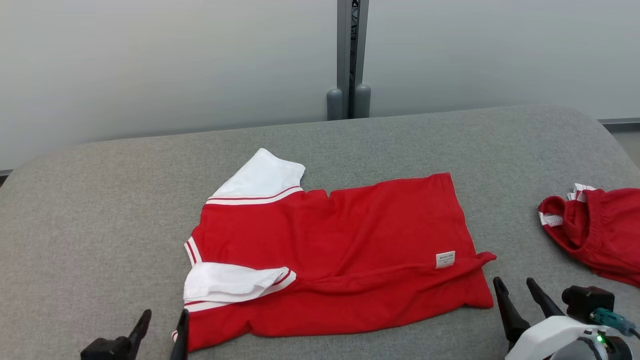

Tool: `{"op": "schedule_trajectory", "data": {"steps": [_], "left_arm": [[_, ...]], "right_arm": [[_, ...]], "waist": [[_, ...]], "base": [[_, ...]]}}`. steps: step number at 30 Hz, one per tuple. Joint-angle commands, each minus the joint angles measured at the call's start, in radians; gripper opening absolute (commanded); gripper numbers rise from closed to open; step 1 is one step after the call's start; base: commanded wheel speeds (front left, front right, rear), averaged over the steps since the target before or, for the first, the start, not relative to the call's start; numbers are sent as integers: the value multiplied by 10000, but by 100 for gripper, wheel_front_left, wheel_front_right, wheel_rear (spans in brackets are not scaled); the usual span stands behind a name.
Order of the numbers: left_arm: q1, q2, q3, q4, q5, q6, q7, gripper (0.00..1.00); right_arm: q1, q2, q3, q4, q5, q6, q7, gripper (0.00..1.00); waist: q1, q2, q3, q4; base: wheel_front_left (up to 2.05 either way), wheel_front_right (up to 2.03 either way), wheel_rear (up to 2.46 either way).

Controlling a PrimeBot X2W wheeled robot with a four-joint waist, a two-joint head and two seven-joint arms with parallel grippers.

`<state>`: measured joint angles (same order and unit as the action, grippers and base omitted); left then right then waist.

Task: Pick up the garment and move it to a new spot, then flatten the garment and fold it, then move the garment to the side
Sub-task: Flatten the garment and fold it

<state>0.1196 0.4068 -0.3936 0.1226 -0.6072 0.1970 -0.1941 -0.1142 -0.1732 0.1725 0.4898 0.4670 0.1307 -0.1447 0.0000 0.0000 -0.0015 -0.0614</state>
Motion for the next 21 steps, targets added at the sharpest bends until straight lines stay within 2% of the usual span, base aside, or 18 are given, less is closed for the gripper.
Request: {"op": "schedule_trajectory", "data": {"steps": [1, 5, 12, 21], "left_arm": [[-229, -75, -133, 221, -92, -165, 146, 100], [-563, -200, -508, 870, -33, -407, 507, 100], [-1078, -343, -786, 1703, -109, -556, 1060, 100], [-1583, -425, -1062, 2423, -386, -908, 1883, 100]], "right_arm": [[-182, -64, 65, 256, 16, 3, 167, 100], [-434, 13, 279, 845, 31, 3, 630, 100], [-1042, 103, 568, 1703, 101, 3, 1148, 100], [-1471, 193, 778, 2384, 277, 3, 1271, 100]], "waist": [[0, 0, 27, 18], [0, 0, 115, 19], [0, 0, 348, 20], [0, 0, 507, 187]], "base": [[0, 0, 0], [0, 0, 0], [0, 0, 0], [0, 0, 0]]}}
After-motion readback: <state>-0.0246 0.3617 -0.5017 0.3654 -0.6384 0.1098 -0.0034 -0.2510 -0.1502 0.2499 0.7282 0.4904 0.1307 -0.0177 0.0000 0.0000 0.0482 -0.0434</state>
